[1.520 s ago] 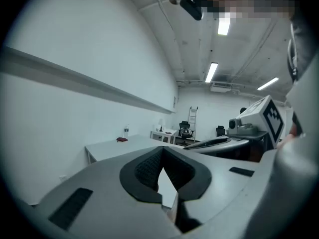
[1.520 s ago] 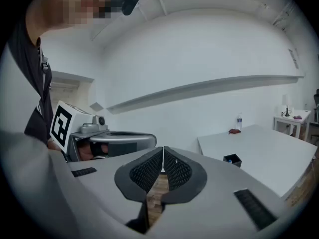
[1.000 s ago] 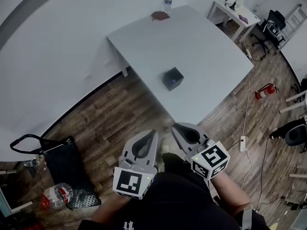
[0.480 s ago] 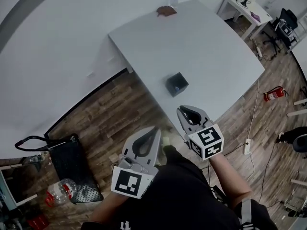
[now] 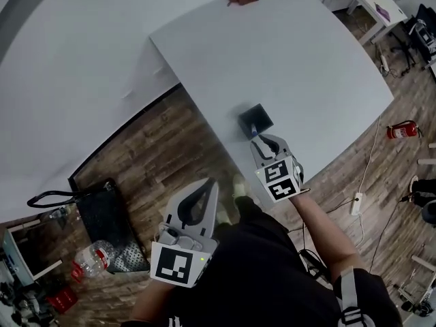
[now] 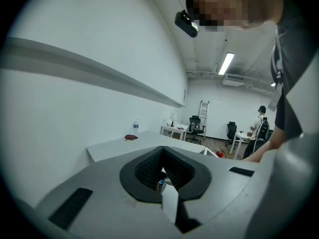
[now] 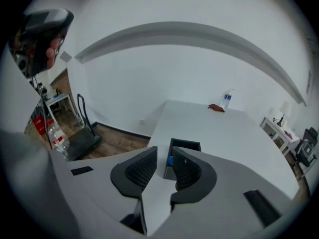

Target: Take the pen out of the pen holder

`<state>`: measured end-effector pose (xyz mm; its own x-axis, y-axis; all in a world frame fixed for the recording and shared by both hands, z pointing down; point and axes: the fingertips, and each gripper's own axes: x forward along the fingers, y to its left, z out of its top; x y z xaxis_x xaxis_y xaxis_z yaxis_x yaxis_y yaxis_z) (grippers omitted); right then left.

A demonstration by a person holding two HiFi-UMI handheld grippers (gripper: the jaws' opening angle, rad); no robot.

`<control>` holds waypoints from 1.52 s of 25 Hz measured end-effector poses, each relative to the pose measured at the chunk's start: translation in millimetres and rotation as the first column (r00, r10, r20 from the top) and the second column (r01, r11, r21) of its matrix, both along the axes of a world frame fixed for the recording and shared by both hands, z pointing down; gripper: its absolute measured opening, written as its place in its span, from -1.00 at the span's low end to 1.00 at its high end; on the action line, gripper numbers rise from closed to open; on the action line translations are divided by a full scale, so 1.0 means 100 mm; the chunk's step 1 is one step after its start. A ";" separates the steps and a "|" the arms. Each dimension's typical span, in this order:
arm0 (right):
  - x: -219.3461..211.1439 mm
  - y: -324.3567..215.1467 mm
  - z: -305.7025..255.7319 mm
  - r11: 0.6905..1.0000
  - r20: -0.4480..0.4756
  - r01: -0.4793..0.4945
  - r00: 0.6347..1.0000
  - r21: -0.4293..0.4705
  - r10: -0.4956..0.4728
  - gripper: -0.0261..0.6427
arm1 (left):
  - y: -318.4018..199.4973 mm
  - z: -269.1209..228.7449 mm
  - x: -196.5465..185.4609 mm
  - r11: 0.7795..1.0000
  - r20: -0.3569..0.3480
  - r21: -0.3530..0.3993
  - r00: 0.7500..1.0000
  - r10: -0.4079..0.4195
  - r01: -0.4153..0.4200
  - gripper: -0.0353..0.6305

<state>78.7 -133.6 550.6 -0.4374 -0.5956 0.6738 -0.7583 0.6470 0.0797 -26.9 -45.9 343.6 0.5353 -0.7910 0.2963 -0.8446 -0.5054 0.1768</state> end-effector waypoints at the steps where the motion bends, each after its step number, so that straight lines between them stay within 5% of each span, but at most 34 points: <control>1: 0.00 -0.04 0.09 1.000 -0.030 0.010 1.000 -0.002 -0.010 -0.69 | -0.03 0.03 -0.02 1.000 0.003 -0.008 1.000 -0.010 0.010 -0.88; 9: -0.04 -0.21 0.58 0.997 -0.168 0.064 0.983 -0.053 -0.073 -0.62 | -0.24 0.16 -0.15 0.996 0.023 -0.062 0.998 -0.059 0.061 -0.88; 21: -0.02 -0.24 0.64 0.990 -0.121 0.033 0.991 -0.137 -0.050 -0.62 | -0.30 0.23 -0.17 0.995 0.020 -0.076 0.997 -0.069 0.070 -0.88; 38: 0.15 -0.46 0.30 0.999 -0.149 -0.032 0.988 -0.037 0.026 -0.71 | -0.31 0.21 -0.16 0.997 0.006 -0.054 0.999 -0.046 0.046 -0.88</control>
